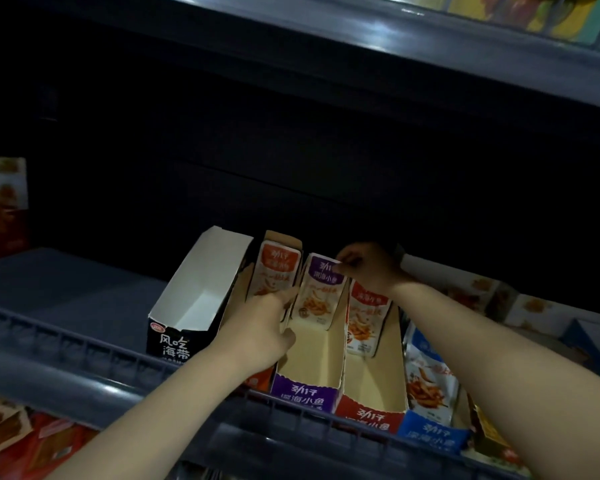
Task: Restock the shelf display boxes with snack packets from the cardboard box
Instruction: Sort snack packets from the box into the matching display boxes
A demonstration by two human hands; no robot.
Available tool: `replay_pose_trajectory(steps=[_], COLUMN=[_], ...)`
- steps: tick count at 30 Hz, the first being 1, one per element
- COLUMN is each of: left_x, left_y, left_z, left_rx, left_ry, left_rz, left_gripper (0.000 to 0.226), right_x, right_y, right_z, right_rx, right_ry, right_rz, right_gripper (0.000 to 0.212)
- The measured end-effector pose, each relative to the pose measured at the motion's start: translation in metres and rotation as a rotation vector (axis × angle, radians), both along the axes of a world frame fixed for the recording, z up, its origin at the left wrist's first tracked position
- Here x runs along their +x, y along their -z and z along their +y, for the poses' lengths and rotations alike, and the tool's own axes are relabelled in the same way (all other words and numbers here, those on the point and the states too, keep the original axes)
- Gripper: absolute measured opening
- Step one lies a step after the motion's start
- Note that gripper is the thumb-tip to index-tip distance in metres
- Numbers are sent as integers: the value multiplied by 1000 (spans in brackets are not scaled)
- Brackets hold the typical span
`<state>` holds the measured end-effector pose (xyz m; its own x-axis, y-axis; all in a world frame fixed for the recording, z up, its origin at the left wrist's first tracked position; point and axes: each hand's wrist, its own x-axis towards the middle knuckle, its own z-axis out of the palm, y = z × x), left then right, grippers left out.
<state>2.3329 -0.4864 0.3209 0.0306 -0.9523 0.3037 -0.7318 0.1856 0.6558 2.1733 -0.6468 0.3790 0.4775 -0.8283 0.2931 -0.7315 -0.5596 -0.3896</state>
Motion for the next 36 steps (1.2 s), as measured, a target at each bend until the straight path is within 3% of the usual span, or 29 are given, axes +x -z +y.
replay_pose_trajectory(steps=[10, 15, 20, 25, 28, 32, 36], left_x=[-1, -1, 0, -11, -22, -38, -61], left_y=[-1, 0, 3, 2, 10, 44, 97], left_z=[2, -1, 2, 35, 71, 118, 160], left_rx=[45, 30, -16, -229, -381, -379, -253], left_ry=[-31, -24, -16, -51, -76, 3, 116], left_rz=[-13, 0, 3, 36, 29, -18, 93], left_gripper=[69, 69, 71, 61, 54, 51, 43], right_x=[-6, -5, -4, -8, -37, -89, -129], right_y=[-14, -5, -5, -22, -20, 20, 91], right_z=[-2, -2, 12, 76, 140, 219, 284], right_rx=[141, -2, -73, -148, -235, -253, -55], right_ry=[-40, -19, 8, -68, -170, -187, -183], right_rz=[-20, -78, -123, -230, -93, 104, 6], right_gripper=[23, 15, 23, 20, 20, 32, 22])
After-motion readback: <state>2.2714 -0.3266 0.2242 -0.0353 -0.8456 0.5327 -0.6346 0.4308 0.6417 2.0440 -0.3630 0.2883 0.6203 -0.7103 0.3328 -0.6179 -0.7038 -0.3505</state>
